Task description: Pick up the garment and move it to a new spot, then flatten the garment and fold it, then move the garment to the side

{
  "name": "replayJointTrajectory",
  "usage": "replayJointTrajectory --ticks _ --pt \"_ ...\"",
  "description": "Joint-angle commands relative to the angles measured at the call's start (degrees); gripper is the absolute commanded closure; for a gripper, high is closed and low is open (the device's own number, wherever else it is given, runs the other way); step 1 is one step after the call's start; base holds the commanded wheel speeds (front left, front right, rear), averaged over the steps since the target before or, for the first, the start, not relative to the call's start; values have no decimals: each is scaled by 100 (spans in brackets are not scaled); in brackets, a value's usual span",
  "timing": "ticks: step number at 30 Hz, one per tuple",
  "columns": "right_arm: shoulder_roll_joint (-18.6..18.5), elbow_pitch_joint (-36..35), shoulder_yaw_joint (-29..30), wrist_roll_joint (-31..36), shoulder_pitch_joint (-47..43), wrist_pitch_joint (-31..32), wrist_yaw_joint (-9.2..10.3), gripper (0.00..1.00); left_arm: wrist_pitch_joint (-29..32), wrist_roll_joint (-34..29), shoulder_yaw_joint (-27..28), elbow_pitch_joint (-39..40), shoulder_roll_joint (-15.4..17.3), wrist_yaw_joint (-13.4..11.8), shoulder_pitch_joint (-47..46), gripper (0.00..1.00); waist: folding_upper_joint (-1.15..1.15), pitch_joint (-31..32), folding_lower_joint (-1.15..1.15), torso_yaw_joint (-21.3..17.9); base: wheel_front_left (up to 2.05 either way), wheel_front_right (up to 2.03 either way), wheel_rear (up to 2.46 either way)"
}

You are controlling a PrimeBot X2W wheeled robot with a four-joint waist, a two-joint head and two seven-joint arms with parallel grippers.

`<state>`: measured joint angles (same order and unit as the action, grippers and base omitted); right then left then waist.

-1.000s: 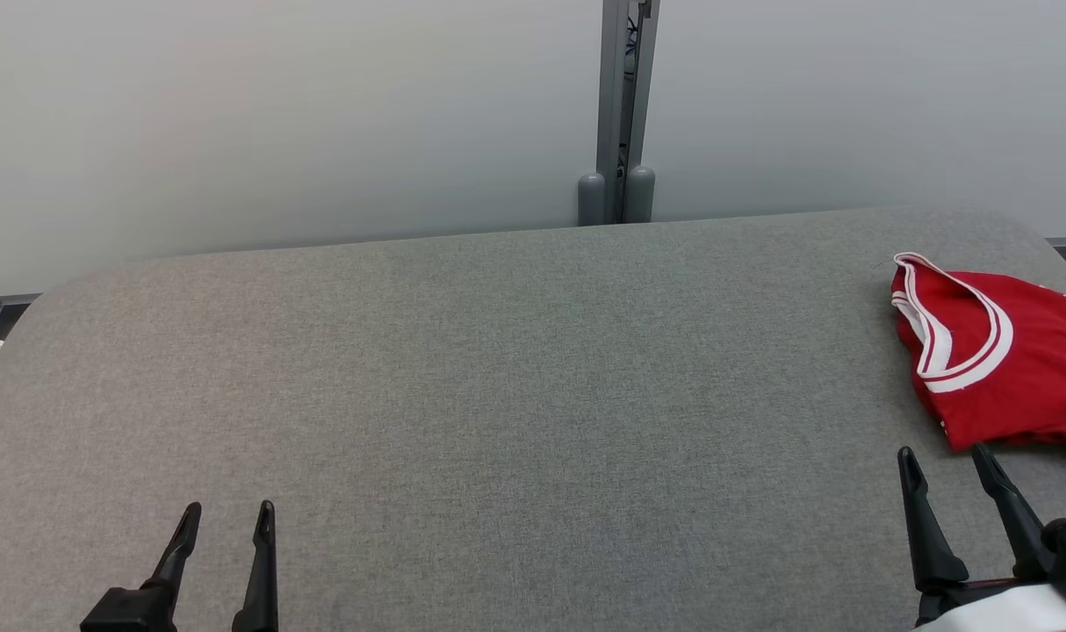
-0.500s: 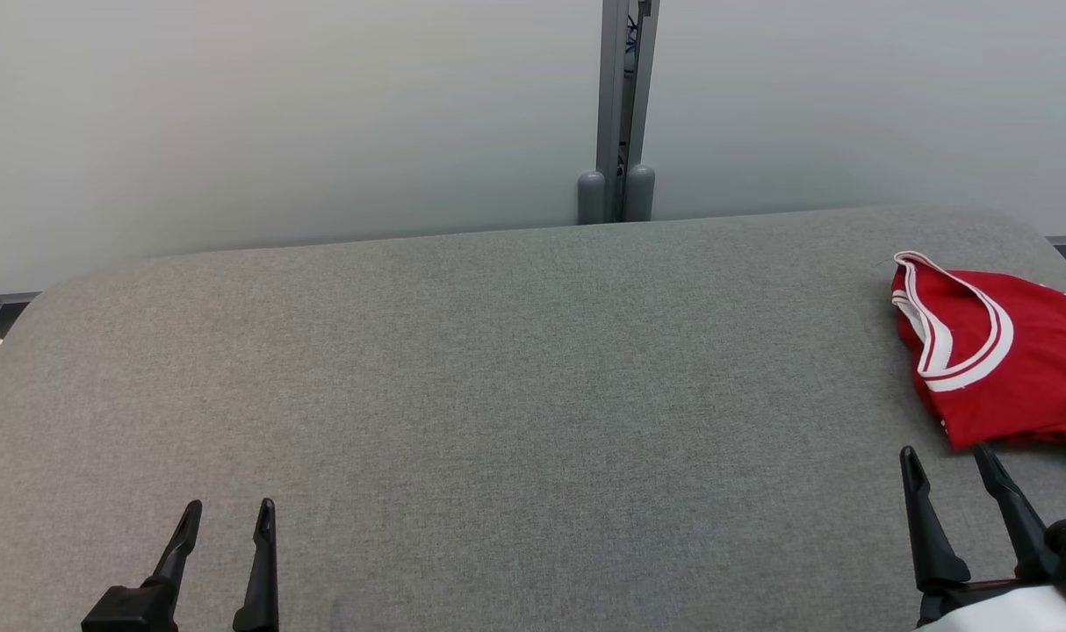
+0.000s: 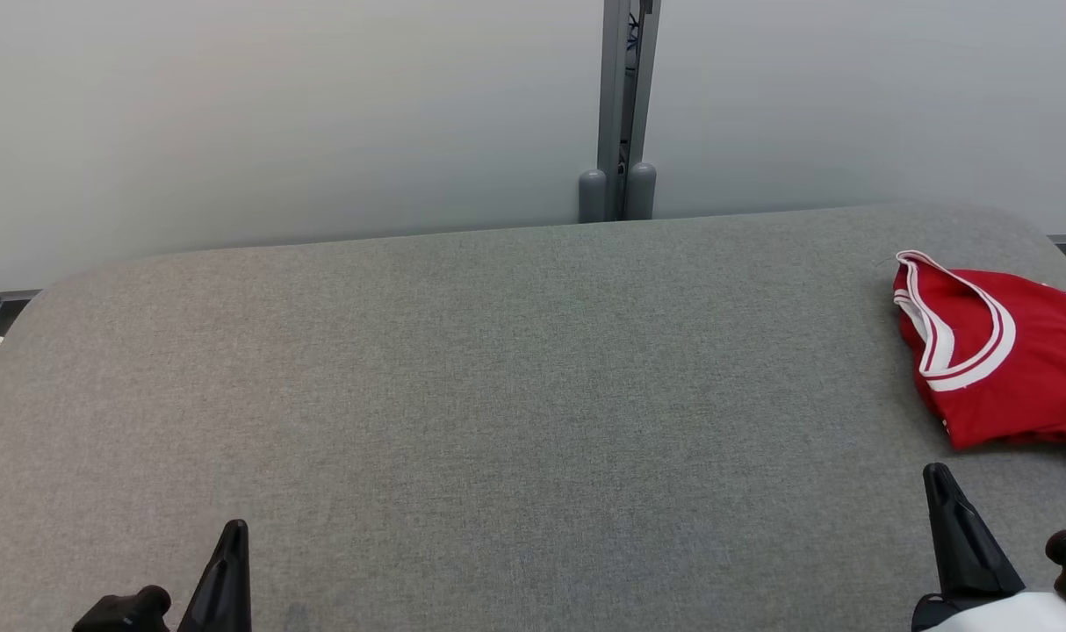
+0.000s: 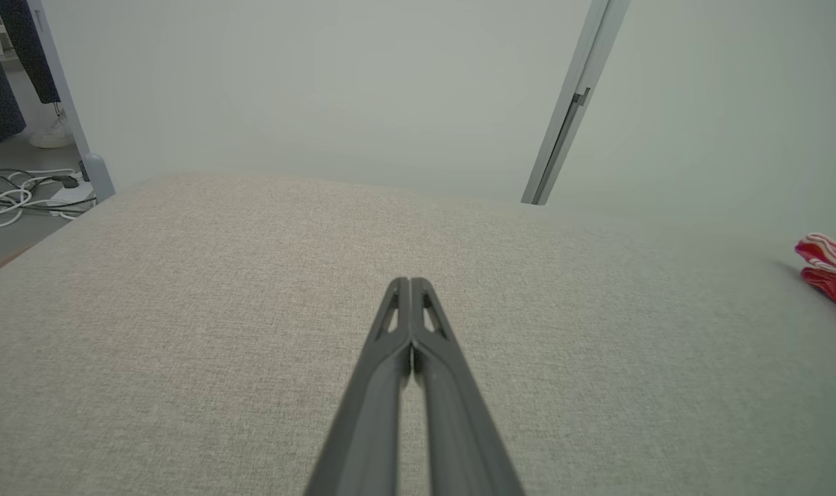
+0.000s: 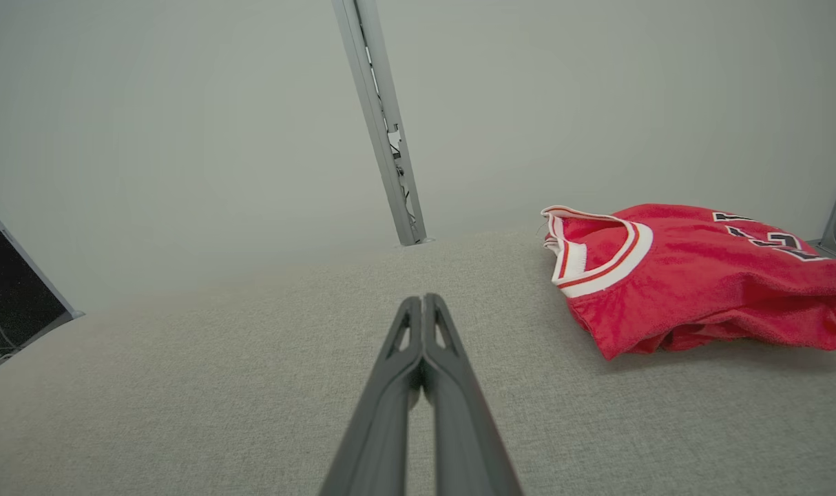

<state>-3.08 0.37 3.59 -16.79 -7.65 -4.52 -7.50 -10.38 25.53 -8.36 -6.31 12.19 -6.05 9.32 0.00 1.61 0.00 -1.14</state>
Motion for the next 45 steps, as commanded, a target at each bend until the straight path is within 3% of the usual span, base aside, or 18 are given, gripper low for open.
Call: replayJointTrajectory --ticks 1,22,45 --pt "-36 -52 35 -234 155 25 0 100 40 210 86 57 41 53 -190 100 0 -2 0 1 0 0 0" --pt "-34 351 103 -2339 526 328 0 100 485 2092 461 -206 -205 434 -617 100 0 -34 0 23 0 0 0" --pt "-25 666 161 -3989 811 569 0 100 847 3555 769 -374 -414 729 -929 100 0 -68 0 44 0 0 0"
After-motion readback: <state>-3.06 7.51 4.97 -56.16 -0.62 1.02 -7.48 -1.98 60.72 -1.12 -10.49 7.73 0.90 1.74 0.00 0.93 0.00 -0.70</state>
